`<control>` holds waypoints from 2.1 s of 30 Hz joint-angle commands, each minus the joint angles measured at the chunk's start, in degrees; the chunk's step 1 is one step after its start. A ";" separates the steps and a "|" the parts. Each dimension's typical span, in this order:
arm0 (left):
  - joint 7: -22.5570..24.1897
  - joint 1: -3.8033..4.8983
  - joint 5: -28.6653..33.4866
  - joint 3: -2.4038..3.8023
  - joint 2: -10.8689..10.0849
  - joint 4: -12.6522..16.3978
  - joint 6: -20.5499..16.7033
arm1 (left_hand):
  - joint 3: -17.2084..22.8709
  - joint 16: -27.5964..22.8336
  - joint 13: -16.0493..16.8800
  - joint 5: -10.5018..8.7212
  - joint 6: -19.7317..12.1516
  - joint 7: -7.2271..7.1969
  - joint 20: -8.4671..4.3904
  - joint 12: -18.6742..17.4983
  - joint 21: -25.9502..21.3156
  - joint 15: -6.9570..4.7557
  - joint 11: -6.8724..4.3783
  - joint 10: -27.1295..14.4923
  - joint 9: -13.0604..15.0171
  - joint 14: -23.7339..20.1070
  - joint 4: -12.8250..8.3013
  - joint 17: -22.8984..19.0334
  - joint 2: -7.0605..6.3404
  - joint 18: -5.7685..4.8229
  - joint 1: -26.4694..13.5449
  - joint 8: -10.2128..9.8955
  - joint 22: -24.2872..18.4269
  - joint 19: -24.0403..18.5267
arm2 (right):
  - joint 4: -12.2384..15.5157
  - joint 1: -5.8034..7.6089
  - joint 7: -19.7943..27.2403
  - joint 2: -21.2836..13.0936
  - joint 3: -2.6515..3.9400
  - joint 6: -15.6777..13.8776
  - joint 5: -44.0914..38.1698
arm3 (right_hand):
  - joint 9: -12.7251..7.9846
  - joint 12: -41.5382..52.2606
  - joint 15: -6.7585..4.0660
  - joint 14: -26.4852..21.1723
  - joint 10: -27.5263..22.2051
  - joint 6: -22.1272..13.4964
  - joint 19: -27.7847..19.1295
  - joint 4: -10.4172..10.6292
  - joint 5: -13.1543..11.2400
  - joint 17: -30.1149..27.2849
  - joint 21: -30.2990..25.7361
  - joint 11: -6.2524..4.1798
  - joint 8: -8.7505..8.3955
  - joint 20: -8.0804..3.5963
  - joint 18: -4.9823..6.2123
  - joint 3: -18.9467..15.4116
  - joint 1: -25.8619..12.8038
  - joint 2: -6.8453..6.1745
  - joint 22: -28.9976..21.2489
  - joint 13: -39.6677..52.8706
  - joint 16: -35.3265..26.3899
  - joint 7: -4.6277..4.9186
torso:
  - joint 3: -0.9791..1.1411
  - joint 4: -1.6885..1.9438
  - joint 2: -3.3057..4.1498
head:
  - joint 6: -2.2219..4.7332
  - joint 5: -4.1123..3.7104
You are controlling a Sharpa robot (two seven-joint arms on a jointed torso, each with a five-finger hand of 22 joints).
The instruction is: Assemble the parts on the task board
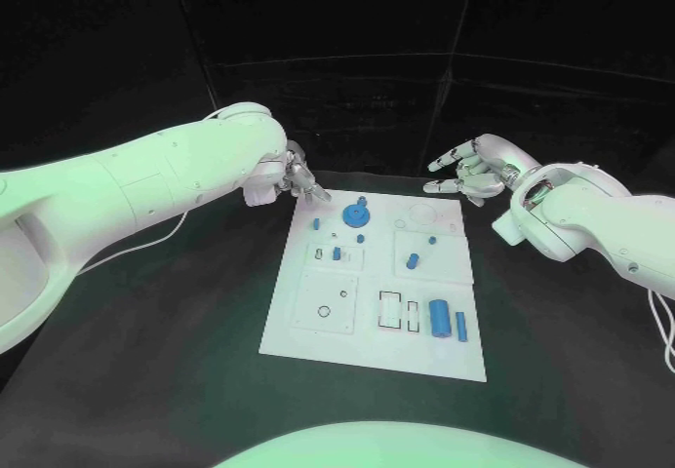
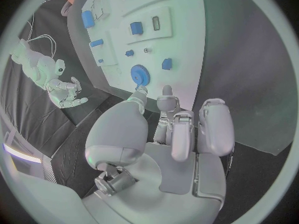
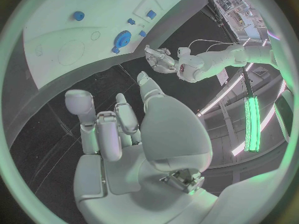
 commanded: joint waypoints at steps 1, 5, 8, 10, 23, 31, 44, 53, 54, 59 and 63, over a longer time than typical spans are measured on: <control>1.19 -0.16 -1.03 -0.16 0.74 -1.62 3.53 | -0.33 0.18 -0.05 0.23 0.15 0.18 0.42 -0.11 -0.32 0.38 0.13 -0.39 -0.05 5.94 0.10 15.09 -0.16 0.48 0.64 -0.20 -0.03 0.56 | 0.05 0.11 0.58 0.10 0.05 -0.02 -0.14 | -0.08 -0.35 -0.51 3.89 -0.38 0.35 -0.36 0.05 0.24 6.19 -0.41 0.09 0.26 -0.09 1.16 -0.22 -0.14 0.29 -0.29 -0.15 -0.47 0.04 | 0.02 0.03 -0.02 | 0.02 0.09; 1.35 -0.59 -1.47 -0.38 1.64 -3.49 4.21 | -0.39 0.18 -0.21 0.24 0.19 0.19 0.43 -0.21 -0.30 0.39 0.13 -0.48 -0.12 5.94 0.09 15.09 -0.10 0.48 0.74 -0.23 0.01 0.57 | 0.01 0.11 0.62 0.20 0.05 -0.47 -0.14 | -0.09 -0.42 -0.51 3.85 -0.45 0.33 -0.50 0.06 0.25 6.03 -0.55 0.09 0.26 -0.09 1.21 -0.22 -0.12 0.30 -0.61 -0.25 -0.54 0.05 | 0.03 0.03 -0.03 | 0.03 0.15; 1.56 -0.84 -2.86 -0.46 2.07 -4.19 4.51 | -0.48 0.18 -0.37 0.24 0.25 0.19 0.45 -0.30 -0.28 0.40 0.14 -0.57 -0.21 5.94 0.08 15.09 0.00 0.47 0.87 -0.26 0.04 0.58 | -0.04 0.11 0.51 0.25 0.05 -0.86 -0.14 | -0.10 -1.66 -0.51 3.77 -1.62 0.27 -0.69 0.11 0.31 5.67 -0.77 0.09 0.26 -0.10 1.28 -0.25 -0.04 0.34 -1.02 -1.89 -0.70 0.05 | 0.03 0.04 -0.06 | -0.02 0.15; 1.64 -0.97 -3.37 -0.49 2.25 -4.42 4.79 | -0.51 0.18 -0.38 0.23 0.29 0.18 0.45 -0.30 -0.26 0.41 0.14 -0.57 -0.22 5.94 0.09 15.09 0.01 0.47 0.88 -0.25 0.08 0.59 | -0.04 0.11 0.46 0.26 0.05 -1.02 -0.14 | -0.10 -1.81 -0.52 3.75 -1.76 0.26 -0.72 0.14 0.33 5.58 -0.82 0.09 0.27 -0.10 1.29 -0.27 -0.01 0.36 -1.08 -2.07 -0.75 0.05 | 0.03 0.05 -0.06 | -0.06 0.14; 2.14 -1.45 -4.04 -0.54 3.05 -4.91 6.43 | -1.38 0.18 -0.34 0.14 1.20 -0.02 0.47 -0.10 -0.03 0.34 0.01 -0.51 -0.54 5.94 0.42 15.09 0.43 0.42 1.06 -0.02 0.43 0.68 | -0.03 0.11 0.39 0.36 0.05 -1.28 -0.14 | -0.10 -2.02 -0.53 3.65 -1.93 0.24 -0.96 0.21 0.37 5.14 -1.10 0.07 0.30 -0.11 1.37 -0.29 0.09 0.47 -1.60 -2.32 -0.97 0.04 | 0.06 0.06 -0.08 | -0.17 0.09; 1.71 -1.49 -3.99 -0.55 3.31 -4.93 8.01 | -2.07 0.18 -0.26 0.16 2.03 -0.25 0.38 0.13 -0.01 0.19 -0.19 -0.41 -0.85 5.94 0.04 15.09 0.80 0.42 2.26 0.23 0.51 0.69 | -0.05 0.11 0.39 0.42 0.05 -1.16 -0.14 | -0.10 -1.99 -0.55 3.61 -1.88 0.23 -1.02 0.26 0.40 5.00 -1.21 0.06 0.33 -0.12 1.39 -0.30 0.19 0.55 -1.76 -2.27 -1.05 0.02 | 0.03 0.10 -0.08 | -0.21 0.04; 1.74 -1.85 -3.98 -0.62 3.90 -5.22 8.36 | -2.23 0.18 -0.35 0.17 2.20 -0.29 0.33 0.14 0.03 0.15 -0.25 -0.44 -1.08 5.94 -0.35 15.09 1.18 0.40 3.16 0.21 0.60 0.71 | 0.01 0.11 0.40 0.49 0.05 -1.04 -0.14 | -0.10 -1.99 -0.55 3.61 -1.88 0.23 -1.02 0.26 0.40 5.00 -1.21 0.06 0.33 -0.12 1.39 -0.30 0.19 0.55 -1.76 -2.27 -1.05 0.02 | 0.02 0.05 -0.06 | -0.20 -0.04; 1.82 -2.01 -3.98 -0.69 4.07 -5.42 8.21 | -2.29 0.18 -0.32 0.15 2.29 -0.30 0.31 0.22 0.12 0.13 -0.26 -0.39 -1.23 5.94 -0.56 15.09 1.49 0.37 3.65 0.18 0.74 0.74 | -0.01 0.11 0.39 0.49 0.05 -0.96 -0.14 | -0.10 -1.99 -0.55 3.61 -1.88 0.23 -1.02 0.26 0.40 5.00 -1.21 0.06 0.33 -0.12 1.39 -0.30 0.19 0.55 -1.76 -2.27 -1.05 0.02 | 0.06 0.09 -0.07 | -0.24 -0.20; 1.81 -2.03 -3.98 -0.71 4.10 -5.46 8.24 | -2.30 0.18 -0.32 0.15 2.30 -0.31 0.31 0.23 0.12 0.13 -0.26 -0.38 -1.25 5.94 -0.60 15.09 1.53 0.37 3.72 0.18 0.74 0.74 | -0.02 0.11 0.39 0.50 0.05 -0.95 -0.14 | -0.10 -1.99 -0.55 3.61 -1.88 0.23 -1.02 0.26 0.40 5.00 -1.21 0.06 0.33 -0.12 1.39 -0.30 0.19 0.55 -1.76 -2.27 -1.05 0.02 | 0.06 0.10 -0.07 | -0.25 -0.20; 1.78 -2.11 -3.98 -0.77 4.20 -5.67 8.28 | -2.33 0.18 -0.41 0.13 2.40 -0.32 0.30 0.20 0.08 0.12 -0.27 -0.40 -1.36 5.94 -0.81 15.09 1.81 0.38 4.16 0.18 0.71 0.73 | -0.02 0.11 0.41 0.55 0.05 -0.93 -0.14 | -0.10 -1.92 -0.56 3.62 -1.79 0.25 -0.97 0.29 0.44 5.04 -1.20 0.04 0.37 -0.13 1.38 -0.31 0.29 0.60 -1.67 -2.19 -1.05 0.00 | 0.05 0.09 -0.07 | -0.28 -0.14; 1.80 -2.14 -3.98 -0.79 4.23 -5.76 8.12 | -2.22 0.18 -0.47 0.05 2.50 -0.33 0.28 0.22 0.09 0.10 -0.29 -0.38 -1.56 5.94 -1.17 15.09 2.46 0.37 4.91 0.14 0.75 0.73 | -0.01 0.11 0.42 0.56 0.05 -0.91 -0.14 | -0.10 -1.92 -0.56 3.62 -1.79 0.25 -0.97 0.29 0.44 5.04 -1.20 0.04 0.37 -0.13 1.38 -0.31 0.29 0.60 -1.67 -2.19 -1.05 0.00 | 0.03 0.03 -0.08 | -0.36 -0.14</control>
